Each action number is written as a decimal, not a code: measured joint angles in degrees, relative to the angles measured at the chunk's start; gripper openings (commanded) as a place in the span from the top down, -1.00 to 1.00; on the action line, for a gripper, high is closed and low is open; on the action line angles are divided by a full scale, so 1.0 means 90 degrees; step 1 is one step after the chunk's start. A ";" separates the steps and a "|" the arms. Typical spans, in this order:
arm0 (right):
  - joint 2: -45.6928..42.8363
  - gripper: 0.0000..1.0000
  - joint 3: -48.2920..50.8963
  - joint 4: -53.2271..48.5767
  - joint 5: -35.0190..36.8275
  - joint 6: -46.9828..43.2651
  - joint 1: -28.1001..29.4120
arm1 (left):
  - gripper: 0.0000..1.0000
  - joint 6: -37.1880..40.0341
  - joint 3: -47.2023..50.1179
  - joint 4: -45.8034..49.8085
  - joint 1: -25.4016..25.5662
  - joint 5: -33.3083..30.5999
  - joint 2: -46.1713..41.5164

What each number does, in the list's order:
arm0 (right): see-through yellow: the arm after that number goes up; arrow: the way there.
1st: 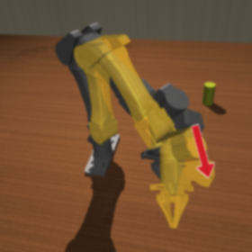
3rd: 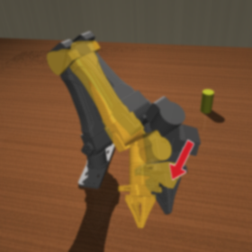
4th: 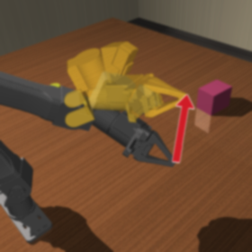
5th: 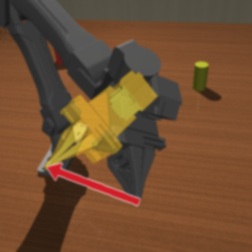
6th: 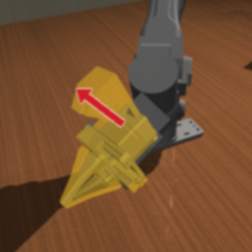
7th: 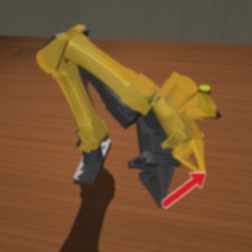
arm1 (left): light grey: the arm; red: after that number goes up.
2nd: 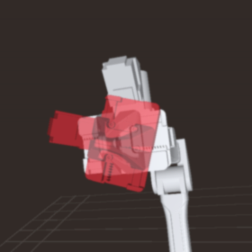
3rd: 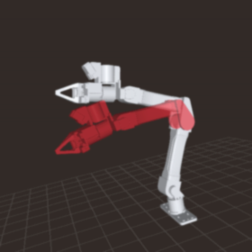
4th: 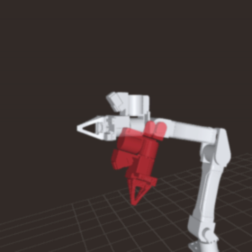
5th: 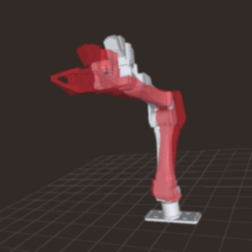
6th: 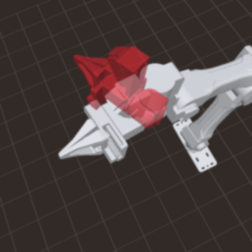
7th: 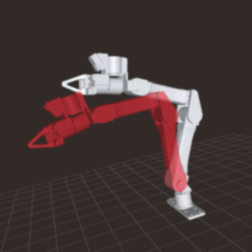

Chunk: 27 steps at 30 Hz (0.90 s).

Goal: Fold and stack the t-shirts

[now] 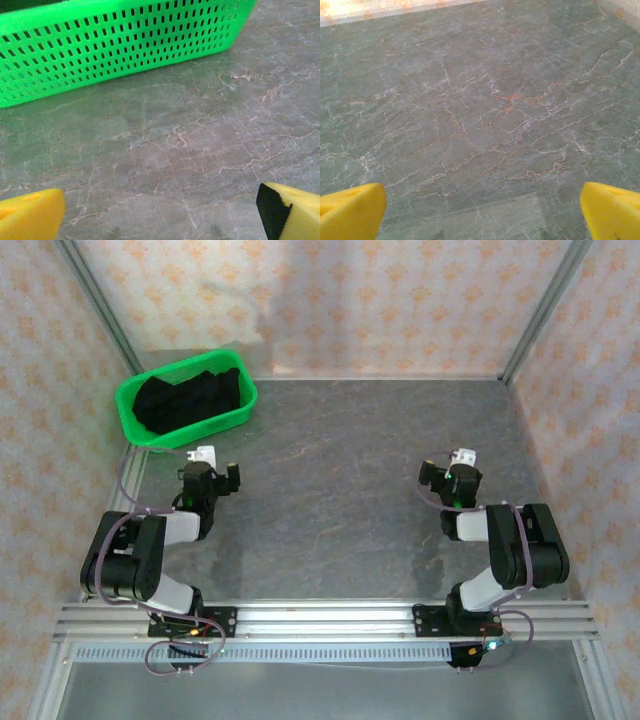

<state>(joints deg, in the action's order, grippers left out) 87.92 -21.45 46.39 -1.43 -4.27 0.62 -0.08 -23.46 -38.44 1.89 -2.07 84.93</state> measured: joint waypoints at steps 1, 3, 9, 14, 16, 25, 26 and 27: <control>0.0000 -0.99 0.0000 0.0007 0.0002 0.0000 0.0000 | -0.99 0.0005 -0.0010 -0.0005 0.0000 -0.0010 -0.0002; 0.0000 -0.99 0.0000 0.0036 0.0019 0.0000 0.0000 | -0.99 0.0017 -0.0015 -0.0034 0.0000 -0.0017 0.0000; 0.0000 -0.99 -0.0002 0.0092 0.0019 0.0019 0.0012 | -0.99 0.0019 -0.0019 -0.0053 0.0002 -0.0022 0.0000; 0.0000 -0.99 -0.0005 0.0136 0.0022 0.0022 0.0024 | -0.99 0.0019 -0.0019 -0.0053 0.0049 -0.0041 0.0000; 0.0000 -0.99 -0.0005 0.0138 0.0022 0.0022 0.0024 | -0.99 0.0019 -0.0019 -0.0053 0.0049 -0.0041 0.0000; 0.0002 -0.99 -0.0005 0.0138 0.0022 0.0022 0.0027 | -0.99 0.0019 -0.0019 -0.0056 0.0049 -0.0041 0.0000; 0.0002 -0.99 -0.0005 0.0138 0.0022 0.0022 0.0027 | -0.99 0.0019 -0.0019 -0.0056 0.0046 -0.0041 0.0000; 0.0002 -0.99 -0.0007 0.0138 0.0022 0.0024 0.0029 | -0.99 0.0019 -0.0019 -0.0056 0.0046 -0.0041 0.0000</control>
<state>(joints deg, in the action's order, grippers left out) 87.94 -21.52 47.64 -1.23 -4.05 0.89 0.10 -23.64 -38.94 2.31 -2.44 84.93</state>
